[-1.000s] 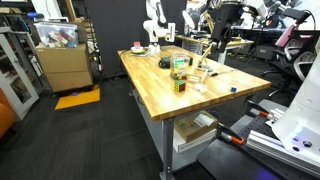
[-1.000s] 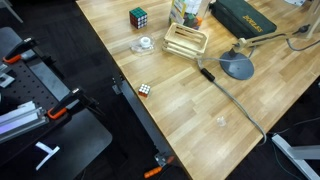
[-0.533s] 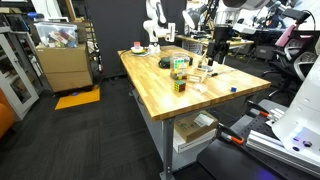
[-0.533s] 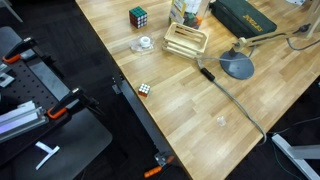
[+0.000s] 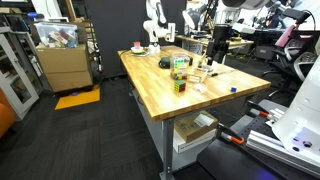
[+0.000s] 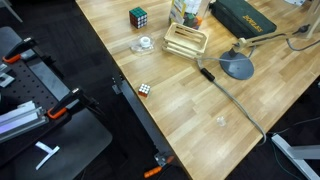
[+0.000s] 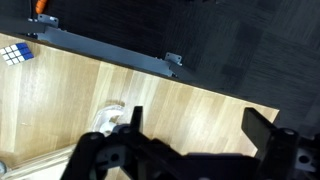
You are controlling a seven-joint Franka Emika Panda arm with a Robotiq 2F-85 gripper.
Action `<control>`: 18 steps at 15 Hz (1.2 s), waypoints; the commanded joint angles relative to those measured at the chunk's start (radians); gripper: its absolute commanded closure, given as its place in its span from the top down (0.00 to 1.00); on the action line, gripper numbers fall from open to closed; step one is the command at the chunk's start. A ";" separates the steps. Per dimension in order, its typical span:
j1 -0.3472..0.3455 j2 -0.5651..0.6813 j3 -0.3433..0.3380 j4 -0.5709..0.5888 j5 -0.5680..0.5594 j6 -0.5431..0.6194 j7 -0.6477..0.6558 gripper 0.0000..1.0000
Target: Put the cello tape holder in the wooden box
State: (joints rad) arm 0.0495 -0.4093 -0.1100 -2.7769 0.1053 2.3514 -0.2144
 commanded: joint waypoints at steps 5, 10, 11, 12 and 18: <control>-0.040 0.070 0.009 0.014 -0.022 0.097 0.027 1.00; -0.095 0.251 0.022 0.056 -0.103 0.261 0.118 1.00; -0.098 0.295 0.020 0.077 -0.106 0.283 0.132 1.00; -0.097 0.340 0.016 0.102 -0.100 0.296 0.141 1.00; -0.102 0.438 0.014 0.160 -0.058 0.298 0.131 1.00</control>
State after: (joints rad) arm -0.0376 0.0300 -0.1107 -2.6180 0.0492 2.6529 -0.0854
